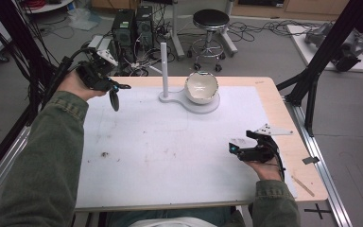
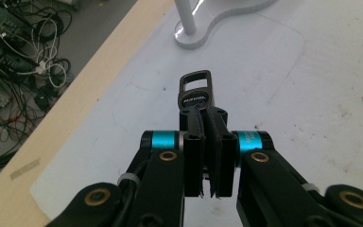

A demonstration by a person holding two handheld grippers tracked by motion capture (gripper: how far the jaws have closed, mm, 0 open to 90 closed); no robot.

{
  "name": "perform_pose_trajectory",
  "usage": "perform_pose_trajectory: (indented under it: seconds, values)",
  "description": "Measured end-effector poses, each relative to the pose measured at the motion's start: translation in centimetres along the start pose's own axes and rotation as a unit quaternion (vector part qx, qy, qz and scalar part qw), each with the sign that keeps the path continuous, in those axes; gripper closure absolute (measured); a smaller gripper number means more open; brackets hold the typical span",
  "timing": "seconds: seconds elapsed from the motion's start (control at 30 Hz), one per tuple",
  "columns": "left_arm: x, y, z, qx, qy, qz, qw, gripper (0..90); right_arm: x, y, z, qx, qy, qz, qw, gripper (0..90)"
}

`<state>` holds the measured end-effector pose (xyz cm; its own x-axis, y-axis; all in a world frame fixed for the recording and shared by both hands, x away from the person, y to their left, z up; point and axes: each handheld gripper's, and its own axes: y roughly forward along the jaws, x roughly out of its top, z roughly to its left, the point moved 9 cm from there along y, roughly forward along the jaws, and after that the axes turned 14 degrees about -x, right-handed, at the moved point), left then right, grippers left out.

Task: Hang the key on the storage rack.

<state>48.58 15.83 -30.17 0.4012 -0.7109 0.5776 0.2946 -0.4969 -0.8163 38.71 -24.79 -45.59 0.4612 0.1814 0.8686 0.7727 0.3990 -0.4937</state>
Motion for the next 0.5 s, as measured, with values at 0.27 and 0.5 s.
perform_pose_trajectory:
  seconds: [0.27, 0.5]
  values:
    - [3.3, 0.5, 0.2, 0.003, 0.019, -0.004, 0.9998, 85.5, -0.7, 0.4, 0.7, 0.030, -0.010, 0.030, 0.9991, 0.5]
    - [6.4, 0.8, 0.5, 0.001, 0.033, -0.018, 0.9993, 85.5, -1.4, 0.7, 1.1, 0.040, -0.022, 0.053, 0.9976, 0.5]
